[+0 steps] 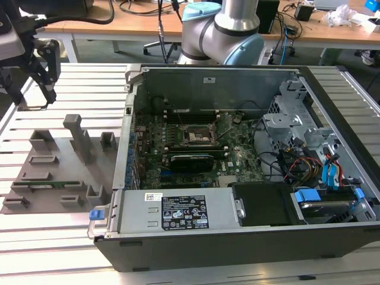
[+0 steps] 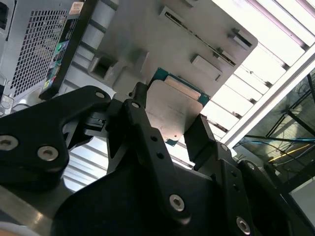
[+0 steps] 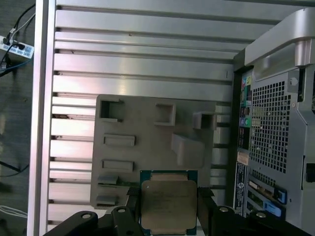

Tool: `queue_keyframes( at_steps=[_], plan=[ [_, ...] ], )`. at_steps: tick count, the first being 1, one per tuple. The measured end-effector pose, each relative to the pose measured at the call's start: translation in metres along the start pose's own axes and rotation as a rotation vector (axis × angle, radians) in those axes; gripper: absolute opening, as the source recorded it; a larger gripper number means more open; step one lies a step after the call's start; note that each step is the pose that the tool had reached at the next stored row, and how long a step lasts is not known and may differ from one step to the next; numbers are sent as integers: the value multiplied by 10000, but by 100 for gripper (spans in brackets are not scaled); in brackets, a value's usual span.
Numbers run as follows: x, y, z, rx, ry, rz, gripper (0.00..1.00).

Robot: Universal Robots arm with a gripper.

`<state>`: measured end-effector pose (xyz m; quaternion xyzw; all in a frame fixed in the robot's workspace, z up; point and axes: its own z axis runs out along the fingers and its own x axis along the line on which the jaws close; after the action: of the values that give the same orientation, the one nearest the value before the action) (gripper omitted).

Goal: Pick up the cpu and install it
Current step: 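Pick up the cpu and move it towards the insertion slot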

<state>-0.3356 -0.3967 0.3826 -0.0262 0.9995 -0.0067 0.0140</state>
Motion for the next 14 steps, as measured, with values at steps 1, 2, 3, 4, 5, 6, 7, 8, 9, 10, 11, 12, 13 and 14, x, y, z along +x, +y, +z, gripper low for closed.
queue_keyframes(
  at_steps=[1, 2, 3, 4, 5, 6, 7, 8, 9, 10, 11, 12, 13, 14],
  plan=[
    [-19, -1, 0, 1, 1, 0, 55],
    [-38, -2, 1, 0, 1, 0, 55],
    [-63, -4, 1, 1, 1, -1, 55],
    [-84, -5, 2, 1, 1, 0, 55],
    [-128, -7, 3, 0, 0, 1, 55],
    [-146, -8, 4, 0, 1, 1, 55],
    [-167, -9, 4, 0, 1, 0, 55],
    [-205, -11, 6, 0, 0, 0, 55],
    [-234, -12, 6, 0, 0, 0, 55],
    [-267, -14, 7, 1, 1, 0, 55],
    [-286, -15, 8, 0, 1, 0, 55],
    [-298, -16, 8, 1, 1, 0, 55],
    [-315, -17, 8, 0, 1, 0, 55],
    [-333, -18, 9, 0, 0, 0, 55]
  ],
)
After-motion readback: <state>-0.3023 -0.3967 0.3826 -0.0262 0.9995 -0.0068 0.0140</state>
